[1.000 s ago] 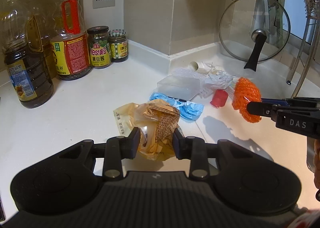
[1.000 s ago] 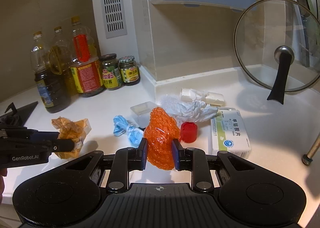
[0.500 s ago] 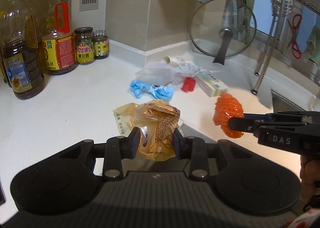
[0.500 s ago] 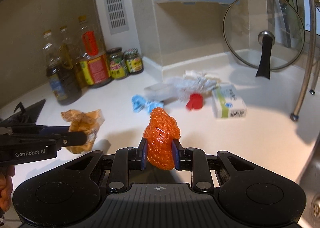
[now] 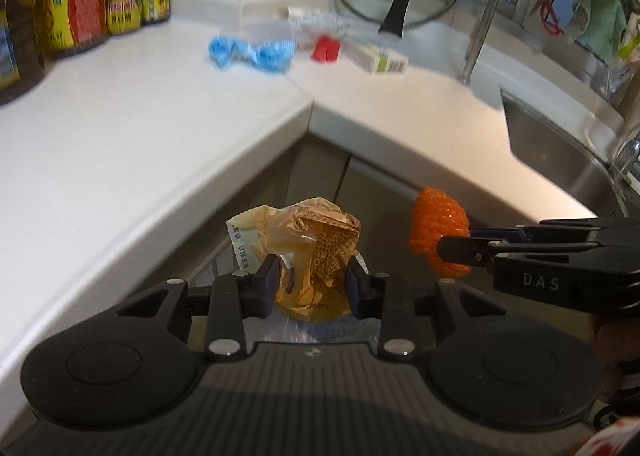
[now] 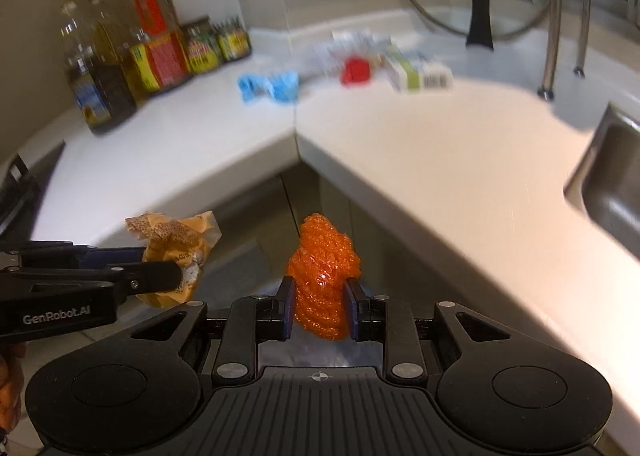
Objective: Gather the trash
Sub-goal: 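Carry both items over the wastebasket and open both tools to drop them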
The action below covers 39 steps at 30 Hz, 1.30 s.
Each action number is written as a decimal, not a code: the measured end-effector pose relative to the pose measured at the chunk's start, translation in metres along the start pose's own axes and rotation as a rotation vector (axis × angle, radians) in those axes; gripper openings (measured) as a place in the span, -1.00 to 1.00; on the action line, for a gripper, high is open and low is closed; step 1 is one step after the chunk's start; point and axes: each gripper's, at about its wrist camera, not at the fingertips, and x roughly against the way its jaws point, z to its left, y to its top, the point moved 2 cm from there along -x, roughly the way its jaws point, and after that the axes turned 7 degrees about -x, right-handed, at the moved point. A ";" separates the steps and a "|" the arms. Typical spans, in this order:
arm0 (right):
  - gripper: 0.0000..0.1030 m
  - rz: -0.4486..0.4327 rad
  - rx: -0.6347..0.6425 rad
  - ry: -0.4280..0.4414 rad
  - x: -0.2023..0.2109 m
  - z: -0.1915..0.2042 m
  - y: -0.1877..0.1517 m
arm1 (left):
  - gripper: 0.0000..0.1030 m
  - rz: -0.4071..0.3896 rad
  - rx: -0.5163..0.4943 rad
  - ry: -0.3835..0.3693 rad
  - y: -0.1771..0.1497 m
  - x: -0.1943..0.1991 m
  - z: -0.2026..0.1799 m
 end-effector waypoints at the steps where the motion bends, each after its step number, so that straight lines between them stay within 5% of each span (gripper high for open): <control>1: -0.50 0.014 0.002 -0.001 -0.004 -0.003 -0.003 | -0.39 0.014 0.009 -0.004 -0.005 -0.007 0.000; 10: -0.50 0.108 0.051 0.008 -0.053 -0.022 -0.017 | -0.38 0.124 0.072 0.016 -0.032 -0.079 0.007; 15: -0.50 0.146 0.071 0.010 -0.073 -0.029 -0.022 | -0.08 0.154 0.089 0.045 -0.038 -0.102 0.013; 27: -0.50 0.179 0.073 0.023 -0.084 -0.034 -0.020 | 0.07 0.166 0.130 0.073 -0.046 -0.091 0.027; 31: -0.49 0.179 0.074 0.023 -0.083 -0.032 -0.019 | 0.42 0.149 0.122 0.071 -0.044 -0.097 0.022; 39: -0.49 0.189 0.053 0.012 -0.089 -0.030 -0.022 | 0.43 0.158 0.115 0.081 -0.048 -0.095 0.019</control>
